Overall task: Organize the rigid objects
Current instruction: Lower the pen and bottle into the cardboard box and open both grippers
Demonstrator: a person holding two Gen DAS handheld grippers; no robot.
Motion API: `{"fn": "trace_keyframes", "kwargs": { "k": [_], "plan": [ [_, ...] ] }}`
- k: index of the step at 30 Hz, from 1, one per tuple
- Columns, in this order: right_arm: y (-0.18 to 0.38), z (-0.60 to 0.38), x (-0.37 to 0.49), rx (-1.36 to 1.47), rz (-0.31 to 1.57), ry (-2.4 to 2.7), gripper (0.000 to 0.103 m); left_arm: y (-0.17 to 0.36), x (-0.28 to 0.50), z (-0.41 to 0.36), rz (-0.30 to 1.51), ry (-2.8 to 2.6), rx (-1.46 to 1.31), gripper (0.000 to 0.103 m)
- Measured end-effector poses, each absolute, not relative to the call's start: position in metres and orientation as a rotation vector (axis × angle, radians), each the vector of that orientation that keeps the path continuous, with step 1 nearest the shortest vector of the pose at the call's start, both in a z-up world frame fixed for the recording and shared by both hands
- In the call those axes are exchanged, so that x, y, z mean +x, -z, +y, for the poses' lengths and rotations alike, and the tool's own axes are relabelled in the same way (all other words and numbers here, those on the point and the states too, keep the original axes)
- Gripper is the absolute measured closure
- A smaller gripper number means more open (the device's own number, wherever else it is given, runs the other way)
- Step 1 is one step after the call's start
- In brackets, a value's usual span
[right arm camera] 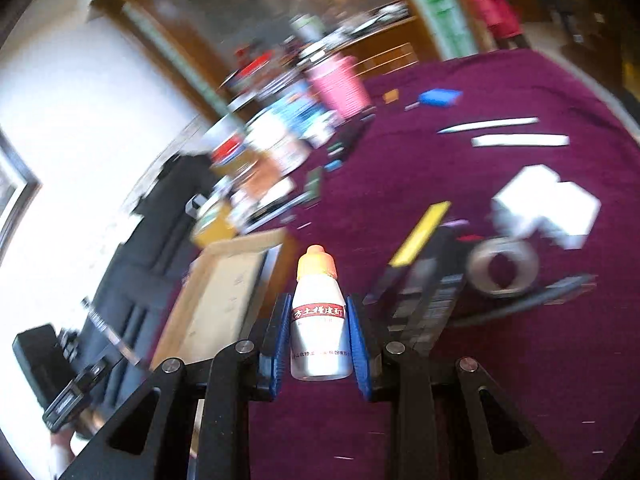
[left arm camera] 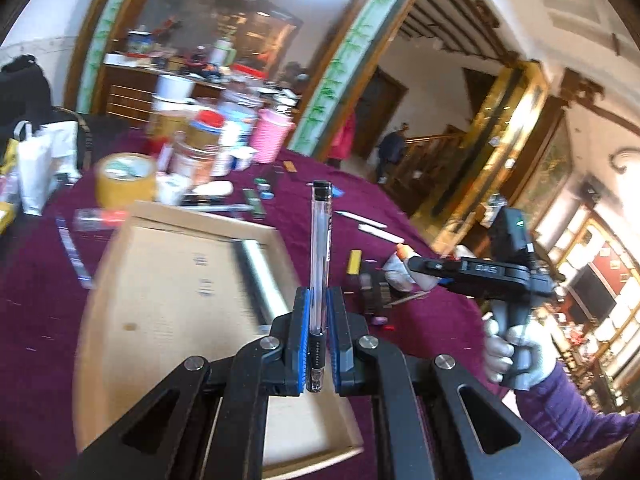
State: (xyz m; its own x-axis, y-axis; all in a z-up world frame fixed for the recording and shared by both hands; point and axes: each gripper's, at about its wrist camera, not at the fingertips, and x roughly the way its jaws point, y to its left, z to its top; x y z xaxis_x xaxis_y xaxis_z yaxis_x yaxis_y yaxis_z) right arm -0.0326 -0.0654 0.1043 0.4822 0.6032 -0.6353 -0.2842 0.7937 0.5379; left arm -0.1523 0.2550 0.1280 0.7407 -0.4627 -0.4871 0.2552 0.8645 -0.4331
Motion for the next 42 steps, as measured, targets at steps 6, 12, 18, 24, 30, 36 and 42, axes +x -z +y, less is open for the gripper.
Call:
{"fn": "trace_keyframes", "kwargs": {
  "k": [6,12,18,24,30,36,42],
  "plan": [
    [-0.085,0.021,-0.02,0.341,1.009,-0.672,0.073,-0.114,-0.116,0.291,0.729,0.319,-0.35,0.095],
    [-0.067,0.079,0.008,0.329,1.088,-0.685,0.072,-0.096,-0.066,0.306,0.826,0.297,-0.374,0.095],
    [-0.049,0.116,0.041,0.342,1.143,-0.648,0.072,-0.074,-0.02,0.307,0.912,0.285,-0.409,0.095],
    [-0.039,0.139,0.055,0.285,1.156,-0.6,0.072,-0.048,0.01,0.307,0.985,0.255,-0.432,0.095],
    [-0.04,0.139,0.06,0.24,1.13,-0.568,0.055,-0.04,0.011,0.31,0.971,0.239,-0.497,0.073],
    [-0.066,0.104,0.043,0.268,1.026,-0.573,0.053,-0.058,-0.01,0.314,0.92,0.207,-0.535,0.052],
    [-0.09,0.039,0.001,0.21,0.876,-0.484,0.042,-0.092,-0.049,0.286,0.832,0.206,-0.506,0.032]
  ]
}}
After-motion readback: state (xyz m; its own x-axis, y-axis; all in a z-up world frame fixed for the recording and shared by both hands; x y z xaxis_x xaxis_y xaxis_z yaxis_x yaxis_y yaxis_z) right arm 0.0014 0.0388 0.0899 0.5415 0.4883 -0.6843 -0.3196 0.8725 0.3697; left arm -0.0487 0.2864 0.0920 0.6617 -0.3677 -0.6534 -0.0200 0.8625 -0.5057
